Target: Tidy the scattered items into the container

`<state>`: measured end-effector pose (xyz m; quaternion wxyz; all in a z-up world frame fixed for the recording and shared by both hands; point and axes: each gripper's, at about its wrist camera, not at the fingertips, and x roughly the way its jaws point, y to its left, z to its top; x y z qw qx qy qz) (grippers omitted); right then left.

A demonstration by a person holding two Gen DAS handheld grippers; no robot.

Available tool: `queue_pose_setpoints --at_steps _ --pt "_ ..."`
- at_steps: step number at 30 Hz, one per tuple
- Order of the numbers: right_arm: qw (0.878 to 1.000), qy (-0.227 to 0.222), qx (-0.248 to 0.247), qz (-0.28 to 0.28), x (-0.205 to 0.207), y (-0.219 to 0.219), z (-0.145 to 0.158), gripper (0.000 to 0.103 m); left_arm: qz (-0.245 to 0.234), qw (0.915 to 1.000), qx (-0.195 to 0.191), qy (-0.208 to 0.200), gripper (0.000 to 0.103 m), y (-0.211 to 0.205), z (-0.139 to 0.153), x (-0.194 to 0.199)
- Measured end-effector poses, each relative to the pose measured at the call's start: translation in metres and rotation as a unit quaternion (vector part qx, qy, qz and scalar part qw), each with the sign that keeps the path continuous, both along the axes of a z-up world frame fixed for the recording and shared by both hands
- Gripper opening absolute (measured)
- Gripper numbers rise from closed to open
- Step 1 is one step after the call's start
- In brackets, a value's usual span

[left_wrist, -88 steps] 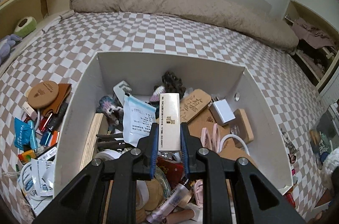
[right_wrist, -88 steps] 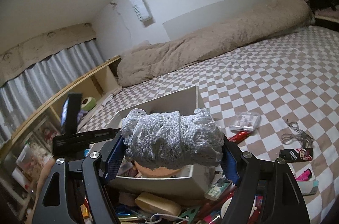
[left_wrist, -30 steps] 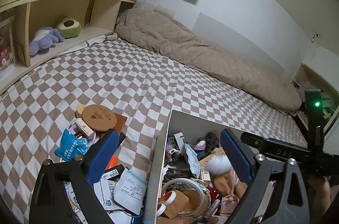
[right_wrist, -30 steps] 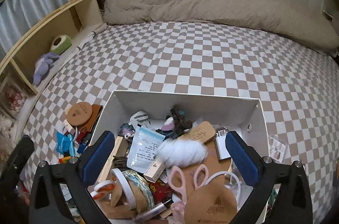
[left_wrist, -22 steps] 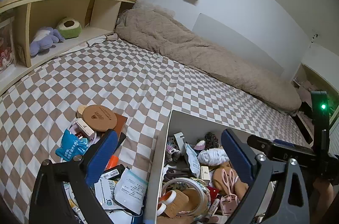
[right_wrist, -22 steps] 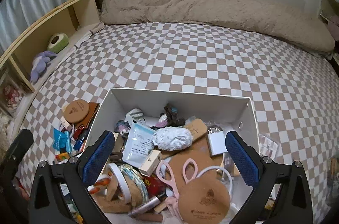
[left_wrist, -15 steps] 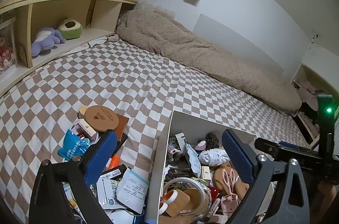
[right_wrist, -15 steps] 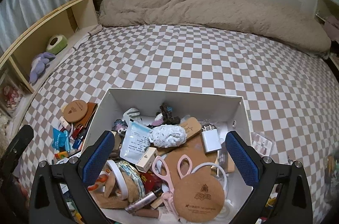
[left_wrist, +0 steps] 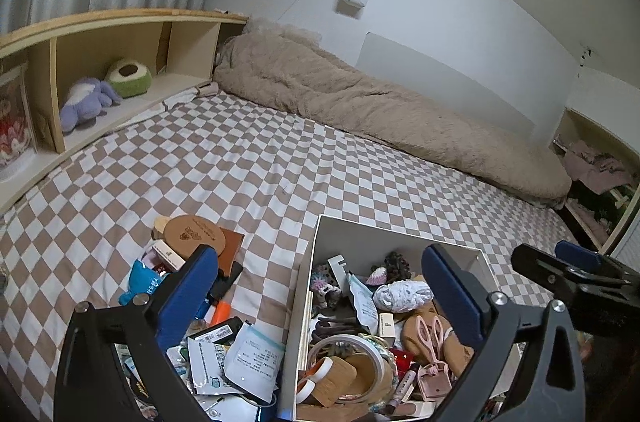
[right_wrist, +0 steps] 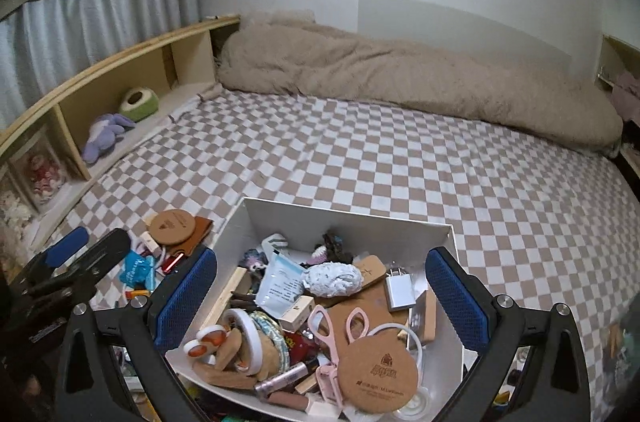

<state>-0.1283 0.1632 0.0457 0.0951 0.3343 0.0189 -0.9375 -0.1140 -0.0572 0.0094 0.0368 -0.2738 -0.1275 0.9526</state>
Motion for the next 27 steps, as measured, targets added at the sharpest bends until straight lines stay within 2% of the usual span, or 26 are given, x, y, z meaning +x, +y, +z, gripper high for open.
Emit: queue_pose_setpoints --at_steps 16,20,27 --pt "0.996 0.053 -0.065 -0.040 0.049 0.054 0.018 0.103 -0.026 0.9992 -0.012 0.026 0.103 0.025 0.018 0.020" --pt "0.995 0.067 -0.056 -0.052 0.062 0.066 0.015 0.103 -0.037 0.9986 -0.020 0.031 0.103 0.034 0.020 0.024" --pt "0.990 0.103 -0.046 -0.086 0.081 0.088 0.012 0.103 -0.041 0.9959 -0.063 0.050 0.103 0.056 0.024 0.034"
